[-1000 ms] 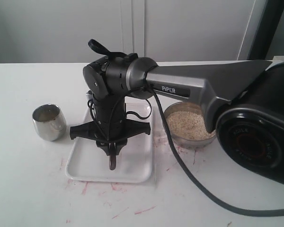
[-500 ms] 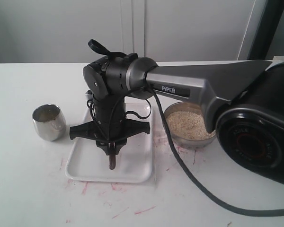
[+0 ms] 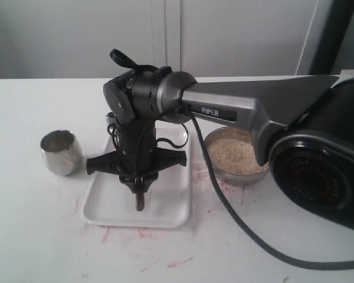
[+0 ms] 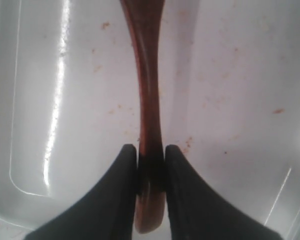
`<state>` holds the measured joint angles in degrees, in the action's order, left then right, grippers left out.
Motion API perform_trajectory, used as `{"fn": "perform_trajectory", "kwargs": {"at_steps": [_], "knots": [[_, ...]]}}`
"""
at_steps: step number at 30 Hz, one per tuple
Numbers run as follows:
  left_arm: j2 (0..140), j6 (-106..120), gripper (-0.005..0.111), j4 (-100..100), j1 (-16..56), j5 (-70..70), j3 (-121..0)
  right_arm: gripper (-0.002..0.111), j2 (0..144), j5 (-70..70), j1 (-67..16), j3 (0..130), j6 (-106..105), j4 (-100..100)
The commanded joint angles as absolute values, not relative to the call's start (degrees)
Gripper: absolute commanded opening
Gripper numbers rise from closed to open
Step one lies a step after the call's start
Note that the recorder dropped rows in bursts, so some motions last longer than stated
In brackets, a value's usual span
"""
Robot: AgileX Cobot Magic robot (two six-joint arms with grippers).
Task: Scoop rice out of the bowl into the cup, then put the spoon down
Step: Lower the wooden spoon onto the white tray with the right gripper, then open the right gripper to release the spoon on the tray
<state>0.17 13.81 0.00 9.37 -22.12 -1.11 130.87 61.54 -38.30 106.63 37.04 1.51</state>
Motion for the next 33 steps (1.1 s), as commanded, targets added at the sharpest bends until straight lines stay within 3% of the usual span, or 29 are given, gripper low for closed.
{"fn": "perform_trajectory", "kwargs": {"at_steps": [1, 7, 17, 20, 24, 33], "knots": [[0.0, 13.47, 0.014, 0.0, 9.49, -24.03, -0.58, 0.02, 131.04, 61.23, -37.62, 106.55, 36.13, 1.89], [0.0, 13.47, 0.014, 0.0, 9.49, -24.03, -0.58, 0.035, 131.04, 61.34, -37.62, 106.55, 36.13, 1.89], [0.0, 13.47, 0.014, 0.0, 9.49, -24.03, -0.58, 0.036, 130.74, 61.47, -37.62, 106.55, 36.13, 1.89], [0.0, 13.47, 0.014, 0.0, 9.49, -24.03, -0.58, 0.027, 129.89, 61.79, -37.62, 106.55, 35.84, 1.89], [0.0, 13.47, 0.014, 0.0, 9.49, -24.03, -0.58, 0.0, 127.62, 63.12, -37.62, 106.55, 35.49, 3.47], [0.0, 13.47, 0.014, 0.0, 9.49, -24.03, -0.58, 0.0, 118.73, 64.52, -39.5, 106.55, 32.91, 11.53]]}}
